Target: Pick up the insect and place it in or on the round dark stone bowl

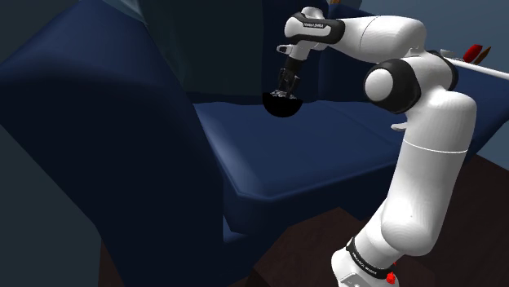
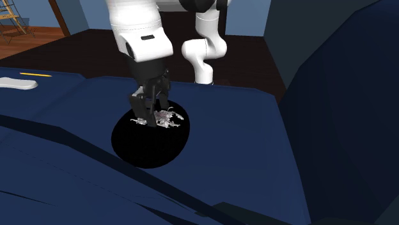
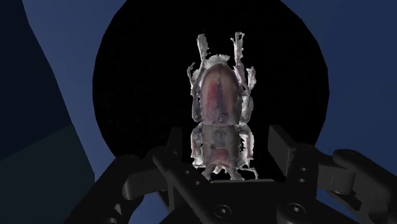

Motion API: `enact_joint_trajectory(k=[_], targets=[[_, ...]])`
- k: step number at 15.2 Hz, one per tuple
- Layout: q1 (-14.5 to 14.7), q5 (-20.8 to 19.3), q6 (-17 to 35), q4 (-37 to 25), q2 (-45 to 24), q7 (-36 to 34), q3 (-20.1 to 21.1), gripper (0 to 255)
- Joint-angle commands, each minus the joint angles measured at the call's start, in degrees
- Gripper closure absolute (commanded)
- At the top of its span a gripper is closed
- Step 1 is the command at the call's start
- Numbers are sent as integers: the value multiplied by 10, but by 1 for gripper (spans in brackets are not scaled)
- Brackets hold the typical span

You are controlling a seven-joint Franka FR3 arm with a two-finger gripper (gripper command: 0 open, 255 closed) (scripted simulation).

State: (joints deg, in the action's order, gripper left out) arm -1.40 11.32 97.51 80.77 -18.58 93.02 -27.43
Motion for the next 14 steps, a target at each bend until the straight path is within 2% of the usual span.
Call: enact_joint_trajectory(k=[1,5,9,14], targets=[[-1,0,0,0,-2,0,0,0],[0,-1,0,2,0,0,0,0],[-16,6,-81,-95,-17,-1,-2,0],[-16,6,-81,-95,-17,-1,-2,0]])
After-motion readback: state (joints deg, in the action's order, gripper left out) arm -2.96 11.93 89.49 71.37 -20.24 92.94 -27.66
